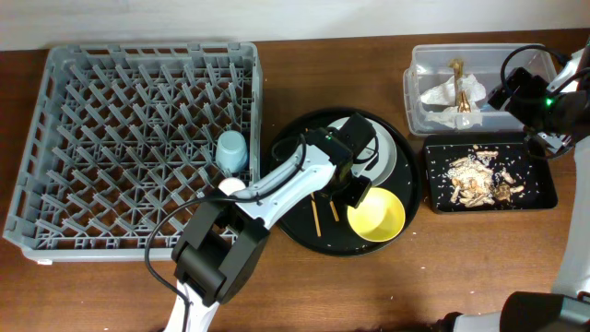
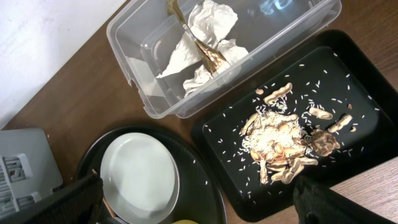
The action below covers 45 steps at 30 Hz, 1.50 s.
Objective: Sort waste into correct bins and load items into the dishwasher rack
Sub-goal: 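Grasp the yellow bowl with the left gripper, then place the yellow bowl upright in the rack with the left gripper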
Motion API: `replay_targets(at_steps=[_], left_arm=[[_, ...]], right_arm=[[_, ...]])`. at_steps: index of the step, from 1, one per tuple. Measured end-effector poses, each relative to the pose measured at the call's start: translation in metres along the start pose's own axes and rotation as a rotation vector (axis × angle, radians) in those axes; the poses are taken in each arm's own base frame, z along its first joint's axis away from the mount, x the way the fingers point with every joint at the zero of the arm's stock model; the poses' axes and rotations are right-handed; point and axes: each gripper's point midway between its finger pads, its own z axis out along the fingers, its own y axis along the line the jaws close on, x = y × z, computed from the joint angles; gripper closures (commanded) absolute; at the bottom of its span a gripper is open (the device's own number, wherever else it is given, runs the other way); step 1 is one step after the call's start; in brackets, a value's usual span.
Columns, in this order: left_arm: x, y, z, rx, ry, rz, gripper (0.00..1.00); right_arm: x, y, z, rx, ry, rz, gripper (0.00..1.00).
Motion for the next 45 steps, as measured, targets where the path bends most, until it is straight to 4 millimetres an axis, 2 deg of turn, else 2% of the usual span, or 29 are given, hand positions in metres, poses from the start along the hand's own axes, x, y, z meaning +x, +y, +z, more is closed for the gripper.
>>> replay_targets(at_steps=[2, 4, 5, 6, 7, 8, 9, 10, 11, 12, 14, 15, 16, 17, 18, 20, 21, 22, 25, 26, 29, 32, 35, 37, 39, 40, 41, 42, 45], left_arm=[[0.001, 0.0, -0.012, -0.017, 0.041, -0.017, 1.0], [-0.016, -0.002, -0.049, -0.052, 0.018, -0.014, 1.0], [-0.045, 0.0, -0.09, -0.09, -0.092, 0.004, 1.0], [-0.055, 0.006, -0.115, -0.134, -0.144, 0.003, 1.0], [-0.073, 0.024, -0.158, -0.23, -0.255, -0.011, 1.0], [-0.087, 0.053, -0.194, -0.365, -0.349, -0.047, 1.0], [-0.091, 0.083, -0.213, -0.484, -0.391, -0.086, 1.0], [-0.09, 0.127, -0.237, -0.646, -0.423, -0.155, 1.0], [-0.088, 0.157, -0.255, -0.749, -0.451, -0.208, 1.0], [-0.083, 0.208, -0.292, -0.921, -0.509, -0.313, 1.0], [-0.084, 0.243, -0.325, -1.043, -0.6, -0.404, 1.0], [-0.076, 0.267, -0.343, -1.139, -0.623, -0.469, 1.0], [-0.074, 0.277, -0.347, -1.197, -0.624, -0.494, 1.0], [-0.075, 0.288, -0.343, -1.272, -0.614, -0.511, 1.0], [-0.077, 0.303, -0.325, -1.342, -0.564, -0.511, 1.0], [-0.077, 0.334, -0.258, -1.416, -0.392, -0.461, 1.0], [-0.075, 0.339, -0.248, -1.442, -0.359, -0.453, 1.0], [-0.073, 0.34, -0.249, -1.461, -0.35, -0.452, 1.0], [-0.071, 0.331, -0.246, -1.472, -0.307, -0.416, 1.0], [-0.071, 0.323, -0.242, -1.47, -0.283, -0.389, 0.99], [-0.074, 0.285, -0.218, -1.423, -0.194, -0.257, 0.57], [-0.076, 0.263, -0.181, -1.248, -0.141, -0.184, 0.44], [-0.078, 0.254, -0.159, -1.107, -0.133, -0.176, 0.34], [-0.088, 0.236, -0.147, -0.941, -0.163, -0.171, 0.3], [-0.112, 0.187, -0.143, -0.612, -0.255, -0.112, 0.3], [-0.12, 0.149, -0.141, -0.399, -0.287, -0.054, 0.3], [-0.123, 0.128, -0.139, -0.293, -0.296, -0.02, 0.3], [-0.121, 0.114, -0.128, -0.22, -0.28, 0.024, 0.3], [-0.105, 0.102, -0.089, -0.139, -0.196, 0.107, 0.32]], right_arm=[[0.0, 0.0, 0.0, 0.0, 0.0, 0.0, 0.01], [0.0, 0.0, 0.0, 0.0, 0.0, 0.0, 0.02], [0.0, 0.0, 0.0, 0.0, 0.001, 0.0, 0.02], [0.0, 0.0, 0.0, 0.0, 0.0, 0.0, 0.02], [0.0, 0.0, 0.0, 0.0, 0.001, 0.001, 0.02], [0.0, 0.0, 0.0, 0.0, 0.001, 0.001, 0.02], [0.0, 0.0, 0.0, 0.0, 0.0, 0.0, 0.01], [0.0, 0.0, 0.0, 0.0, 0.0, 0.0, 0.01], [0.0, 0.0, 0.0, 0.0, 0.0, 0.0, 0.02], [0.0, 0.0, 0.0, 0.0, 0.001, 0.0, 0.01], [0.0, 0.0, 0.0, 0.001, 0.001, 0.001, 0.02], [0.0, 0.0, 0.0, 0.0, 0.0, 0.0, 0.02], [0.0, 0.0, 0.0, 0.0, 0.0, 0.0, 0.01], [0.0, 0.0, 0.0, 0.0, 0.001, 0.0, 0.02], [0.0, 0.0, 0.0, 0.0, 0.001, 0.0, 0.01], [0.0, 0.0, 0.0, 0.0, 0.001, 0.001, 0.02], [0.0, 0.0, 0.0, 0.0, 0.001, 0.001, 0.01], [0.0, 0.0, 0.0, 0.0, 0.001, 0.001, 0.02], [0.0, 0.0, 0.0, 0.001, 0.001, 0.001, 0.02], [0.0, 0.0, 0.0, 0.0, 0.001, 0.0, 0.02], [0.0, 0.0, 0.0, 0.0, 0.0, 0.0, 0.02], [0.0, 0.0, 0.0, 0.0, 0.001, 0.001, 0.01], [0.0, 0.0, 0.0, 0.0, 0.001, 0.001, 0.02], [0.0, 0.0, 0.0, 0.0, 0.001, 0.001, 0.01], [0.0, 0.0, 0.0, 0.0, 0.0, 0.0, 0.02], [0.0, 0.0, 0.0, 0.001, 0.001, 0.0, 0.02], [0.0, 0.0, 0.0, 0.0, 0.001, 0.001, 0.02], [0.0, 0.0, 0.0, 0.0, 0.001, 0.0, 0.01], [0.0, 0.0, 0.0, 0.0, 0.001, 0.0, 0.02]])
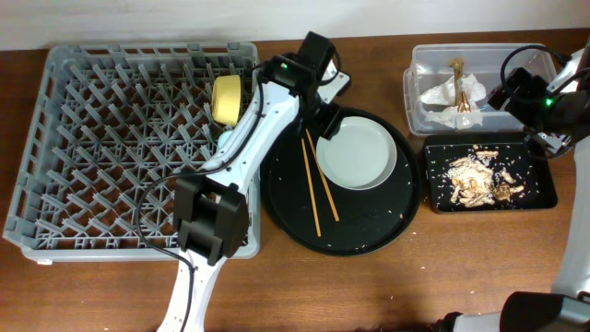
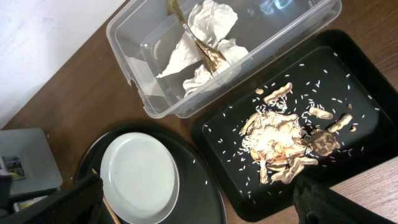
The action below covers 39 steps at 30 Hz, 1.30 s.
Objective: Sort waste into correct bins and load items into the dishwasher rack
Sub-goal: 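Place the yellow bowl upright in the rack with the left gripper, then grasp the white plate edge with the left gripper and lift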
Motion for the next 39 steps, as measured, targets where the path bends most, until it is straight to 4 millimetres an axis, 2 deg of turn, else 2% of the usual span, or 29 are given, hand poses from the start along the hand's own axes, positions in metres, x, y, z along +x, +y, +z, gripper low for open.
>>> replay_targets(at_steps=[3, 4, 6, 8, 10, 12, 14, 17, 20, 26, 27, 28, 29, 30, 34, 37, 38, 39], left_arm=[[-0.014, -0.012, 0.025, 0.017, -0.075, 0.075, 0.32], [-0.008, -0.012, 0.038, 0.02, -0.07, 0.084, 0.32], [-0.01, -0.005, 0.048, -0.013, -0.091, 0.091, 0.35], [0.001, 0.011, 0.058, -0.09, -0.064, 0.084, 0.39], [0.0, 0.018, 0.057, -0.117, -0.065, 0.082, 0.49], [0.005, 0.022, 0.066, -0.117, -0.048, 0.071, 0.59], [0.015, 0.024, 0.083, -0.112, -0.013, 0.059, 0.63], [0.018, 0.01, 0.085, -0.034, -0.006, 0.055, 0.69], [0.026, 0.009, 0.085, -0.03, 0.028, 0.046, 0.83], [0.03, 0.011, 0.086, -0.052, 0.044, -0.006, 0.85], [0.029, 0.007, 0.087, -0.05, 0.043, -0.001, 0.85], [0.029, 0.001, 0.088, -0.047, 0.044, 0.009, 0.89], [0.029, -0.005, 0.089, -0.043, 0.045, 0.019, 0.97], [0.029, -0.013, 0.091, -0.038, 0.047, 0.029, 1.0], [0.028, -0.02, 0.093, -0.022, 0.046, 0.028, 1.0], [0.029, -0.022, 0.087, -0.021, 0.071, 0.024, 1.0], [0.023, -0.022, 0.076, -0.023, 0.07, 0.022, 1.0], [0.007, -0.02, 0.06, -0.034, 0.034, 0.023, 1.0]], right_arm=[[0.0, 0.0, 0.0, 0.0, 0.0, 0.0, 0.01], [0.0, 0.0, 0.0, 0.0, 0.0, 0.0, 0.02], [0.0, 0.0, 0.0, 0.0, 0.0, 0.0, 0.01], [0.0, 0.0, 0.0, 0.0, 0.0, 0.0, 0.02], [0.0, 0.0, 0.0, 0.0, 0.0, 0.0, 0.02], [0.0, 0.0, 0.0, 0.0, 0.0, 0.0, 0.01], [0.0, 0.0, 0.0, 0.0, 0.0, 0.0, 0.02], [0.0, 0.0, 0.0, 0.0, 0.0, 0.0, 0.02], [0.0, 0.0, 0.0, 0.0, 0.0, 0.0, 0.02], [0.0, 0.0, 0.0, 0.0, 0.0, 0.0, 0.02], [0.0, 0.0, 0.0, 0.0, 0.0, 0.0, 0.02], [0.0, 0.0, 0.0, 0.0, 0.0, 0.001, 0.01], [0.0, 0.0, 0.0, 0.0, 0.0, 0.0, 0.02], [0.0, 0.0, 0.0, 0.0, 0.0, 0.0, 0.02], [0.0, 0.0, 0.0, 0.0, 0.0, 0.0, 0.02], [0.0, 0.0, 0.0, 0.0, 0.0, 0.0, 0.02], [0.0, 0.0, 0.0, 0.0, 0.0, 0.0, 0.02], [0.0, 0.0, 0.0, 0.0, 0.0, 0.0, 0.01]])
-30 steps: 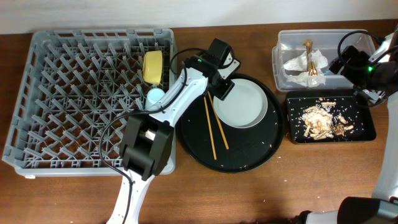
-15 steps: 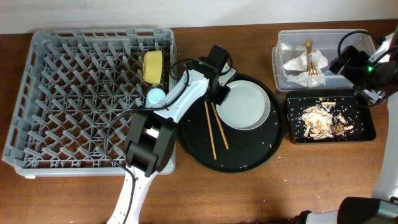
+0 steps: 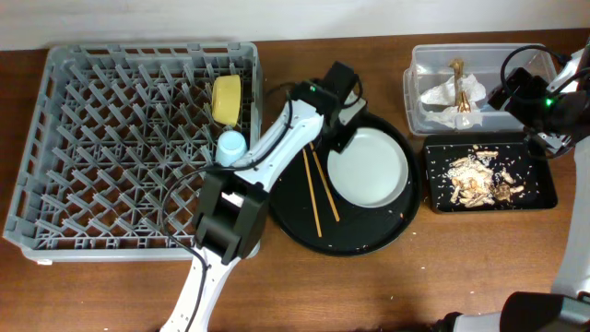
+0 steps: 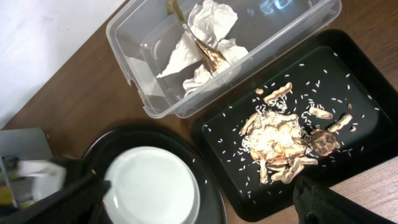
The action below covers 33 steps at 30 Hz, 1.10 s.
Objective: Sort waste into correct bins and load items into the dishwasher rack
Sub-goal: 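Grasp the white plate edge with the left gripper and lift, then stand the white plate upright in the rack with the left gripper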
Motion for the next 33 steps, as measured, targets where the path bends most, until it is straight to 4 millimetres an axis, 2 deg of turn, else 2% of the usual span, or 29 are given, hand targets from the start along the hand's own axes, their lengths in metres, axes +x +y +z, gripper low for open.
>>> replay_targets(at_steps=[1, 3, 5, 7, 9, 11, 14, 16, 18, 23, 26, 30, 33], left_arm=[[-0.01, 0.005, -0.019, -0.023, -0.022, -0.003, 1.0], [-0.042, 0.032, -0.076, -0.114, -0.138, -0.024, 1.0], [-0.05, 0.074, -0.148, -0.278, -0.216, -0.077, 1.0], [-0.039, 0.114, -0.201, -0.437, -0.246, -0.136, 1.0], [-0.015, 0.169, -0.271, -0.669, -0.281, -0.238, 1.0], [0.014, 0.217, -0.312, -0.875, -0.254, -0.331, 1.0], [0.077, 0.291, -0.358, -1.122, -0.147, -0.496, 1.0], [0.095, 0.309, -0.37, -1.169, -0.125, -0.543, 1.0], [0.1, 0.324, -0.37, -1.196, -0.12, -0.562, 1.0], [0.087, 0.351, -0.307, -1.168, -0.072, -0.536, 1.0], [0.074, 0.35, -0.296, -1.098, -0.129, -0.529, 1.0], [0.07, 0.349, -0.285, -1.06, -0.132, -0.518, 1.0], [0.074, 0.357, -0.257, -1.068, -0.072, -0.51, 1.0]], right_arm=[[0.0, 0.0, 0.0, 0.0, 0.0, 0.0, 0.02], [0.0, 0.0, 0.0, 0.0, 0.0, 0.0, 0.01], [0.0, 0.0, 0.0, 0.0, 0.0, 0.0, 0.01], [0.0, 0.0, 0.0, 0.0, 0.0, 0.0, 0.02], [0.0, 0.0, 0.0, 0.0, 0.0, 0.0, 0.02], [0.0, 0.0, 0.0, 0.0, 0.0, 0.0, 0.02], [0.0, 0.0, 0.0, 0.0, 0.0, 0.0, 0.02], [0.0, 0.0, 0.0, 0.0, 0.0, 0.0, 0.01], [0.0, 0.0, 0.0, 0.0, 0.0, 0.0, 0.02], [0.0, 0.0, 0.0, 0.0, 0.0, 0.0, 0.01], [0.0, 0.0, 0.0, 0.0, 0.001, 0.0, 0.01], [0.0, 0.0, 0.0, 0.0, 0.0, 0.0, 0.01], [0.0, 0.0, 0.0, 0.0, 0.0, 0.0, 0.02]])
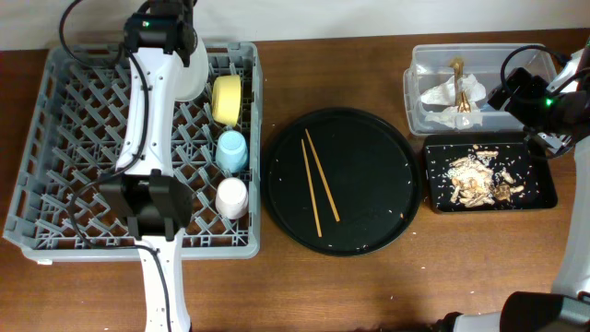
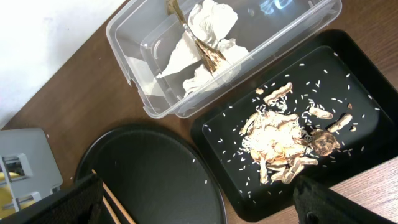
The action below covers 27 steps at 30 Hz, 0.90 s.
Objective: Sort waste into correct bins and load items into the dishwasher rack
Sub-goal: 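Stand the white plate upright in the rack with the left gripper, then pick one wooden chopstick from the tray and insert it in the rack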
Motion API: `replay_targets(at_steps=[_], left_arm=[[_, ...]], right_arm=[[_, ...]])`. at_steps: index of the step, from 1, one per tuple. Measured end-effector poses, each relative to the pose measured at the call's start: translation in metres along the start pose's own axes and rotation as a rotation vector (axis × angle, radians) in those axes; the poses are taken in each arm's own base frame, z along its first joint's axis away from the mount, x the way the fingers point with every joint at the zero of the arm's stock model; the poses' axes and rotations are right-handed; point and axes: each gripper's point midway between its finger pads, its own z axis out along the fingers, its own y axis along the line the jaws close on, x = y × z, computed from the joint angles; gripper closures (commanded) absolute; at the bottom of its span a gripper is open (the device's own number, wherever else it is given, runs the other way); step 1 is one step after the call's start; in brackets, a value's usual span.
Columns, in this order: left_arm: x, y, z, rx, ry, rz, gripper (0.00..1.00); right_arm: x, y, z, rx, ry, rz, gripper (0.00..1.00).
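My left gripper (image 1: 171, 39) is over the far side of the grey dishwasher rack (image 1: 55, 184), shut on a white plate (image 1: 192, 74) that stands on edge among the pegs; its fingers are mostly hidden by the arm. A yellow bowl (image 1: 226, 97) stands on edge just right of the plate. Below it in the rack are a blue cup (image 1: 232, 149) and a white cup (image 1: 231, 195). Two wooden chopsticks (image 1: 318, 184) lie on the round black tray (image 1: 378, 148). My right gripper (image 2: 199, 205) hangs open and empty above the gap between the round tray and the food tray.
A clear plastic bin (image 1: 419, 92) at the back right holds crumpled paper (image 2: 199, 37) and a brown scrap. In front of it a black rectangular tray (image 1: 544, 198) carries rice and food scraps (image 2: 280, 143). The left arm stretches over the rack's middle.
The white plate is gone from the round tray and now stands in the rack beside the yellow bowl, with my left gripper on it. Only the chopsticks are left on the tray. The right arm is unchanged.
My left gripper was at the yellow bowl on the round tray. Then it held the bowl at the rack's far right. Then the bowl stood in the rack and the gripper was at the plate on the tray. Now the plate is in the rack.
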Motion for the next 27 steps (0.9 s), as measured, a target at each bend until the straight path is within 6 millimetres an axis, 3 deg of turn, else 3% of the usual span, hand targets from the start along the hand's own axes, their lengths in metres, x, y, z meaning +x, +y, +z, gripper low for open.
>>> replay_targets(at_steps=[3, 7, 8, 10, 17, 18, 20, 21, 22, 23, 24, 25, 26, 27], left_arm=[[-0.002, -0.001, -0.005, -0.028, -0.008, 0.026, 1.0], [-0.014, -0.022, -0.034, -0.073, -0.059, 0.1, 0.92], [-0.018, -0.041, -0.049, -0.045, -0.087, 0.134, 1.0], [-0.02, -0.076, -0.07, 0.019, -0.119, 0.188, 1.0], [-0.017, -0.064, -0.067, -0.039, -0.1, 0.194, 0.99], [-0.017, -0.064, -0.067, -0.039, -0.101, 0.194, 0.89], [-0.017, -0.064, -0.068, -0.033, -0.104, 0.192, 0.52], [-0.021, -0.071, -0.074, 0.035, -0.119, 0.188, 0.52], [-0.019, -0.087, -0.083, 0.172, -0.126, 0.2, 0.53], [-0.009, -0.115, -0.102, 0.403, -0.111, 0.22, 0.54], [0.016, -0.145, -0.135, 0.646, -0.035, 0.213, 0.54], [0.026, -0.152, -0.146, 0.691, 0.003, 0.212, 0.54], [0.065, -0.166, -0.172, 0.769, 0.146, 0.265, 0.54], [0.077, -0.189, -0.201, 0.83, 0.157, 0.301, 0.54]], right_arm=[[0.0, 0.0, 0.0, 0.0, 0.0, 0.0, 0.02], [0.0, 0.0, 0.0, 0.0, 0.0, 0.0, 0.02], [0.0, 0.0, 0.0, 0.0, 0.0, 0.0, 0.02], [0.0, 0.0, 0.0, 0.0, 0.0, 0.0, 0.02], [0.0, 0.0, 0.0, 0.0, 0.0, 0.0, 0.02], [0.0, 0.0, 0.0, 0.0, 0.0, 0.0, 0.01], [0.0, 0.0, 0.0, 0.0, 0.0, 0.0, 0.02], [0.0, 0.0, 0.0, 0.0, 0.0, 0.0, 0.01], [0.0, 0.0, 0.0, 0.0, 0.0, 0.0, 0.01], [0.0, 0.0, 0.0, 0.0, 0.001, 0.001, 0.01], [0.0, 0.0, 0.0, 0.0, 0.0, 0.0, 0.02], [0.0, 0.0, 0.0, 0.0, 0.001, 0.001, 0.02], [0.0, 0.0, 0.0, 0.0, 0.001, 0.001, 0.02], [0.0, 0.0, 0.0, 0.0, 0.001, 0.0, 0.02]])
